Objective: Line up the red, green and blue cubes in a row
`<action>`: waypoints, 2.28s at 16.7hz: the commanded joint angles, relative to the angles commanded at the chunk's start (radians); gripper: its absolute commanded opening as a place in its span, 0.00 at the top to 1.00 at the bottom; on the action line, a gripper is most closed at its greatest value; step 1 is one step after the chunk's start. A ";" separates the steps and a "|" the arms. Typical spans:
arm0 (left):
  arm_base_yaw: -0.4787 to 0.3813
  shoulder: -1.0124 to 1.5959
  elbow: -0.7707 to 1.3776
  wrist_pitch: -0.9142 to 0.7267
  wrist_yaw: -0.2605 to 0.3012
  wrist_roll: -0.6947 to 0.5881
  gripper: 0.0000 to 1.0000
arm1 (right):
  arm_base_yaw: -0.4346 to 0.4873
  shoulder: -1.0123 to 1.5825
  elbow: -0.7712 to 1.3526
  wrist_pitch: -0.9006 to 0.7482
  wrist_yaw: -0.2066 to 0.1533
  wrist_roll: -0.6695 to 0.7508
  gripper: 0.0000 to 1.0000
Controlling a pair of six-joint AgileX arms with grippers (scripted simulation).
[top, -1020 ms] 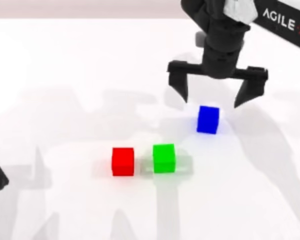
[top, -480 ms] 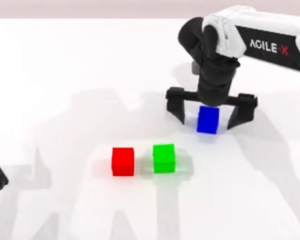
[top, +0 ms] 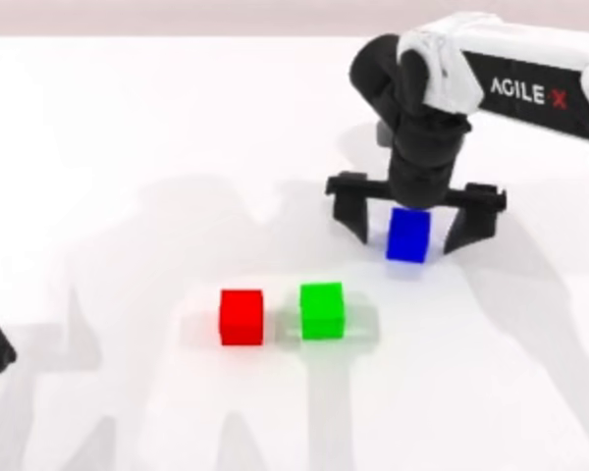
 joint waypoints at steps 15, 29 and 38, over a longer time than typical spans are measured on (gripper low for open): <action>0.000 0.000 0.000 0.000 0.000 0.000 0.00 | 0.000 0.000 0.000 0.000 0.000 0.000 1.00; 0.000 0.000 0.000 0.000 0.000 0.000 0.00 | 0.005 -0.059 0.198 -0.250 0.005 -0.005 1.00; 0.000 0.000 0.000 0.000 0.000 0.000 0.00 | 0.035 -0.188 0.029 -0.197 0.003 -0.011 1.00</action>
